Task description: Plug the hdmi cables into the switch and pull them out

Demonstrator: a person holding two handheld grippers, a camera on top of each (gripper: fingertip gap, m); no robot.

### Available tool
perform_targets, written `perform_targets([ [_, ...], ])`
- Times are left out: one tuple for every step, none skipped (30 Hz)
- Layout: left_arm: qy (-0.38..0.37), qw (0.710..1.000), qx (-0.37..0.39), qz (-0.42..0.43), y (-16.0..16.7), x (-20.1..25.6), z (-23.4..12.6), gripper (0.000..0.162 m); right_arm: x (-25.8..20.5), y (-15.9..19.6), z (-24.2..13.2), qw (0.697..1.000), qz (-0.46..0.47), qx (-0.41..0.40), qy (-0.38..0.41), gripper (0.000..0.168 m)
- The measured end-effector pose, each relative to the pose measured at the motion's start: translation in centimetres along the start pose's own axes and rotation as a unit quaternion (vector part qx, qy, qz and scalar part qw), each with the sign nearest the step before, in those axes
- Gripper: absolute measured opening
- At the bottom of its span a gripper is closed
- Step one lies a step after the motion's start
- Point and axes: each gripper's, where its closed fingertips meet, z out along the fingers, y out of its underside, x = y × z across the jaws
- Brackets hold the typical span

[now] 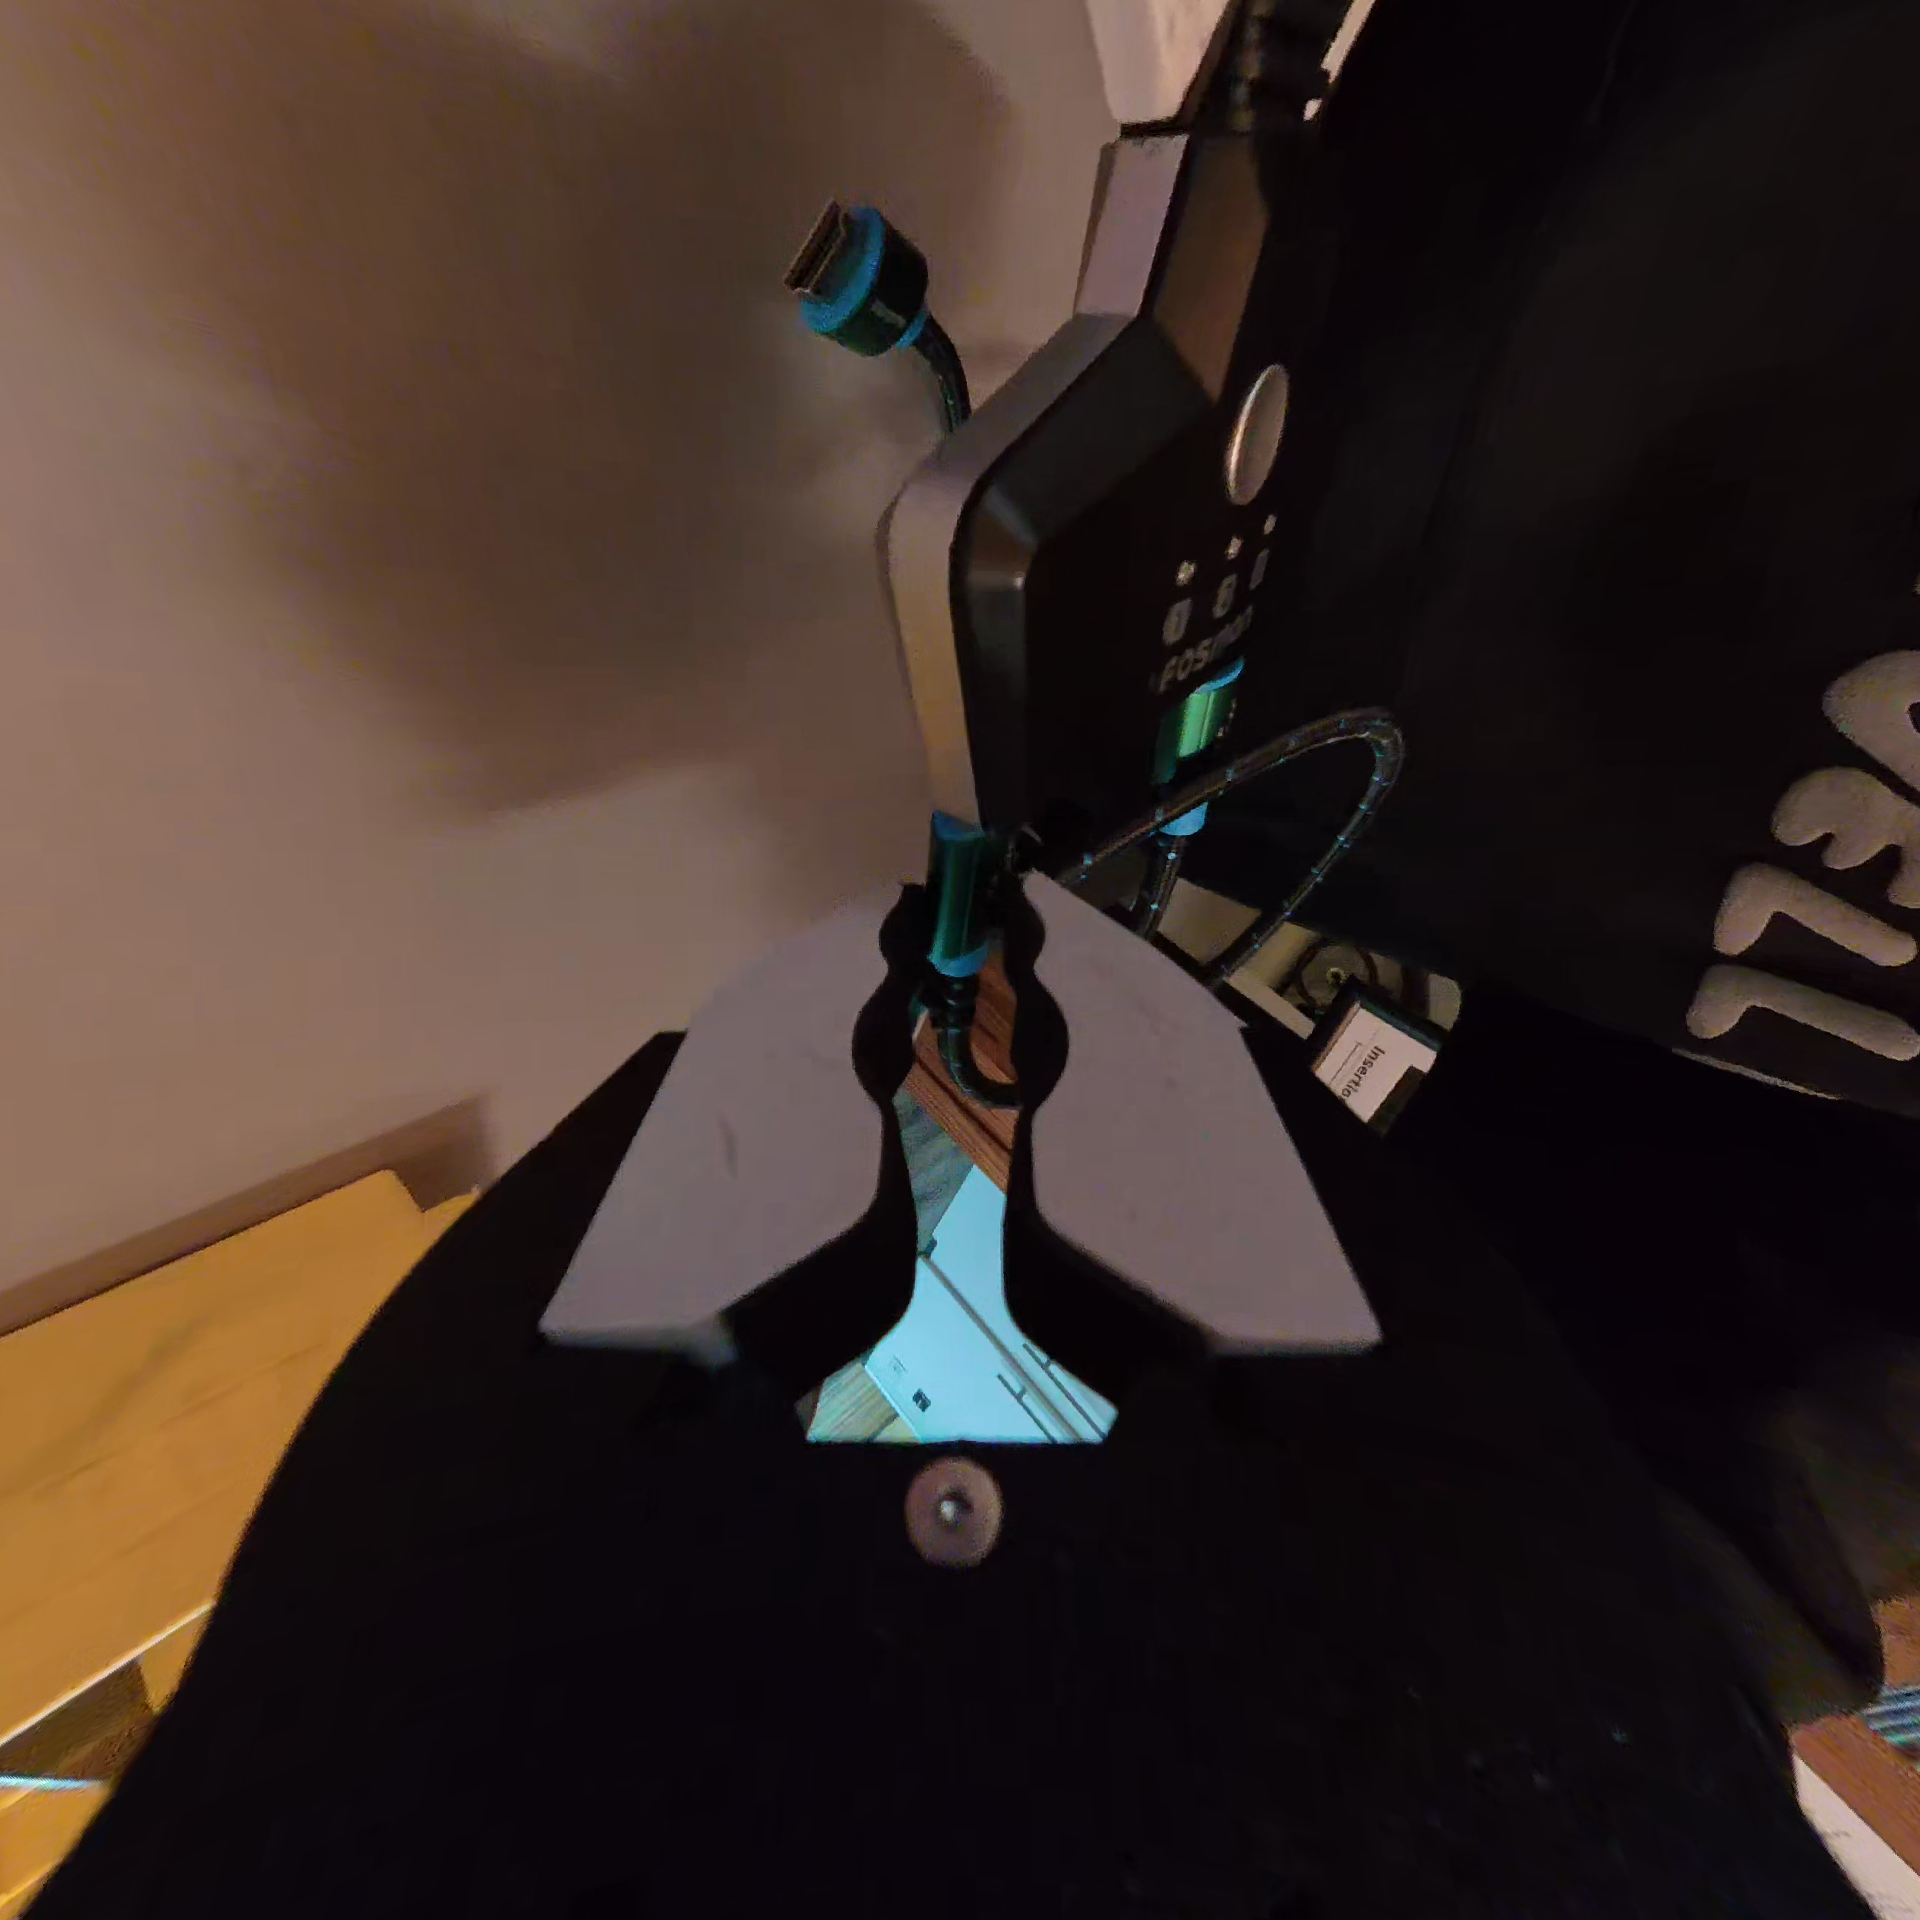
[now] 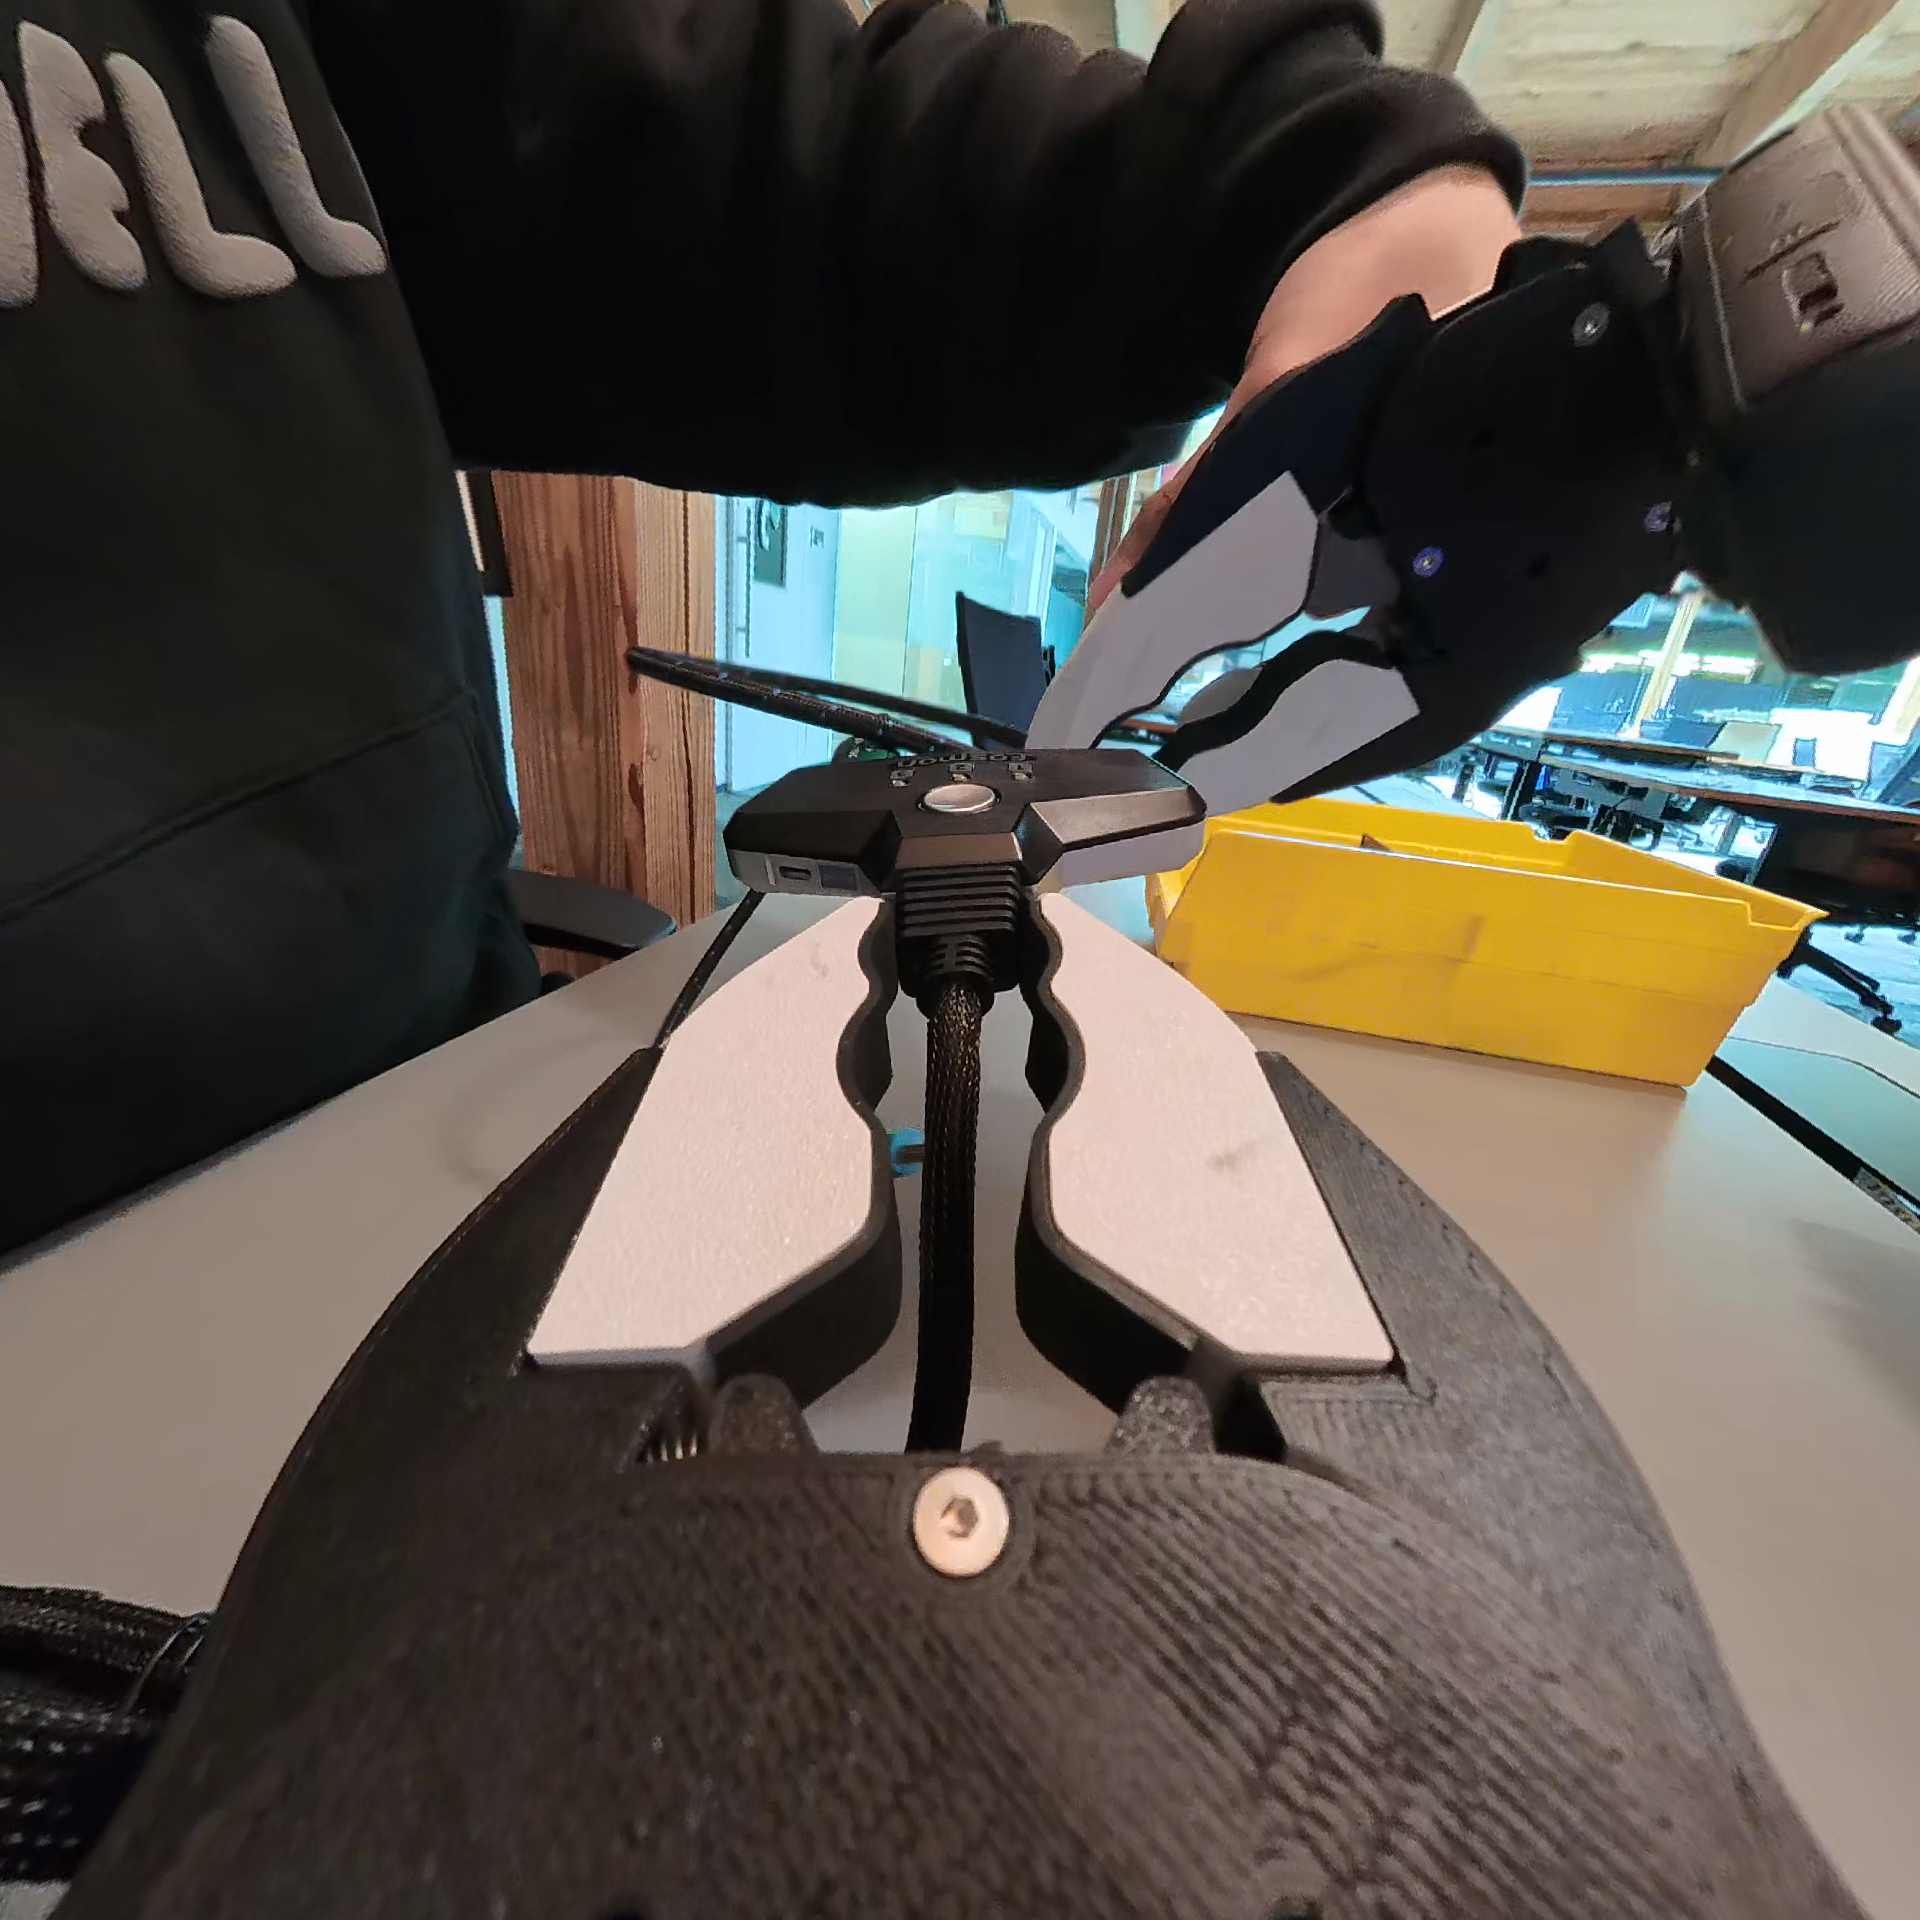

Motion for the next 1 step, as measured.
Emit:
perform_targets([
  [0.000,1.000,-0.002,0.000,0.02,0.04,-0.14,0.014,0.02,-0.04,-0.04,1.000,0.000,0.002,0.001,0.022],
])
